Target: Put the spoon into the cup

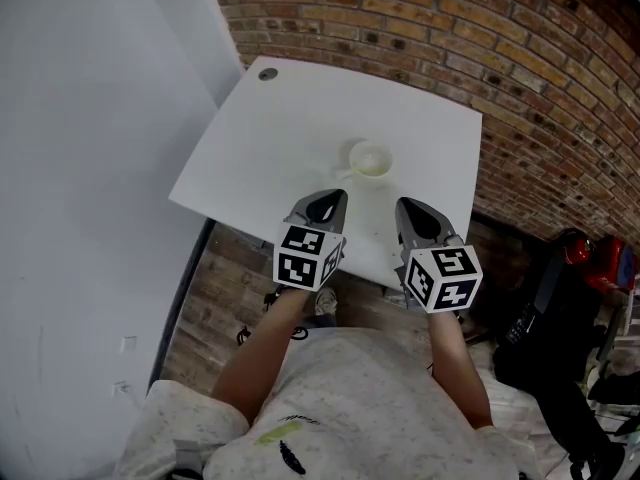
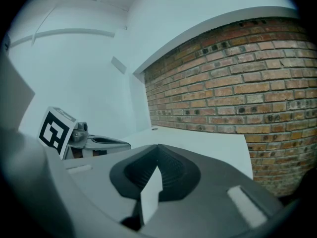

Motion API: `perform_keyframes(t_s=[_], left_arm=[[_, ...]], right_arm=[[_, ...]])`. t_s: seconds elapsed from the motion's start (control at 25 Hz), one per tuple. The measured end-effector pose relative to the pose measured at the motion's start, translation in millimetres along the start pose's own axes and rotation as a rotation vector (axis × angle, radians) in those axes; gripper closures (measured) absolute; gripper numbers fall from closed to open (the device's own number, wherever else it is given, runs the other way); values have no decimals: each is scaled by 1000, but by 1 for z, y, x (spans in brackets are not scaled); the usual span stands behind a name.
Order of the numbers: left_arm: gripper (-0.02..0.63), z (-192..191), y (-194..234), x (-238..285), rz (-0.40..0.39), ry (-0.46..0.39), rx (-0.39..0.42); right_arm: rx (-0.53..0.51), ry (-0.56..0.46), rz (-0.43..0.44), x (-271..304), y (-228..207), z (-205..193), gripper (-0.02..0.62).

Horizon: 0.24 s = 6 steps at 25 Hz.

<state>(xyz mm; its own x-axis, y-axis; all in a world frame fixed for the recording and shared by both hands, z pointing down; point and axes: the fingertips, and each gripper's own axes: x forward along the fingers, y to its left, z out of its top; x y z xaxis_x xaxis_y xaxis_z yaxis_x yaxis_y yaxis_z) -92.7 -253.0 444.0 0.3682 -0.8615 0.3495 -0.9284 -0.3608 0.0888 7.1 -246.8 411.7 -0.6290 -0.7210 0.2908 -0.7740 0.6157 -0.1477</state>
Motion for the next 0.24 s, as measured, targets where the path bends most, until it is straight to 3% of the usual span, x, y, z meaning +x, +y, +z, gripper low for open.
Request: perform_keyframes(t_s=[0.24], left_arm=[[609, 1, -1, 3, -3, 0, 2]], right_arm=[[2, -4, -2, 1, -3, 0, 586]])
